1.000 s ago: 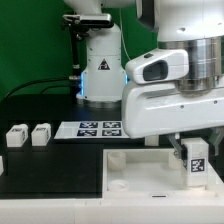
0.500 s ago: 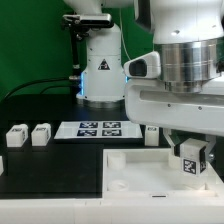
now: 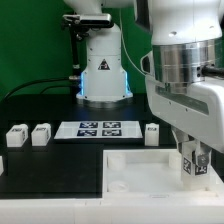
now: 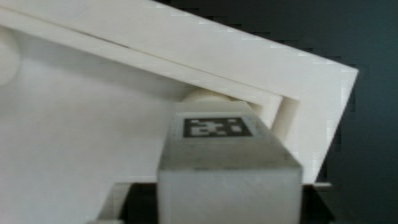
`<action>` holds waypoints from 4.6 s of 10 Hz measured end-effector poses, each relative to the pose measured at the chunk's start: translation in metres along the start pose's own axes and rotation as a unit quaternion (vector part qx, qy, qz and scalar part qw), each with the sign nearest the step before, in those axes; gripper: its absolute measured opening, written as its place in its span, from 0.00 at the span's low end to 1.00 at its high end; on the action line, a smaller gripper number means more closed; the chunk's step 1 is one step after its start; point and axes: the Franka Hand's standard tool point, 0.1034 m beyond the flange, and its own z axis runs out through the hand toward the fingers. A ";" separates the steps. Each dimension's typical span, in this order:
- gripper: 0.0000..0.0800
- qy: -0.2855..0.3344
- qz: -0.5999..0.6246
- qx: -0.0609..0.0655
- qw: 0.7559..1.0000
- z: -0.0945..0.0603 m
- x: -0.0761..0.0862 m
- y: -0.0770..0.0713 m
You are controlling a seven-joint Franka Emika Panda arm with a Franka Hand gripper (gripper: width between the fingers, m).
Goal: Assemble one leg
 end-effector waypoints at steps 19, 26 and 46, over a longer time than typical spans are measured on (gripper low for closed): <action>0.36 -0.009 -0.646 -0.025 0.763 -0.005 -0.002 0.000; 0.36 -0.006 -0.296 -0.020 0.955 -0.004 -0.005 0.000; 0.81 -0.016 -0.632 -0.043 0.773 -0.005 -0.004 0.003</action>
Offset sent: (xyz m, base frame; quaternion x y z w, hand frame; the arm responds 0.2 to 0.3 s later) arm 0.0000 0.0000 0.0000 0.0000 0.0000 -0.0899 0.9960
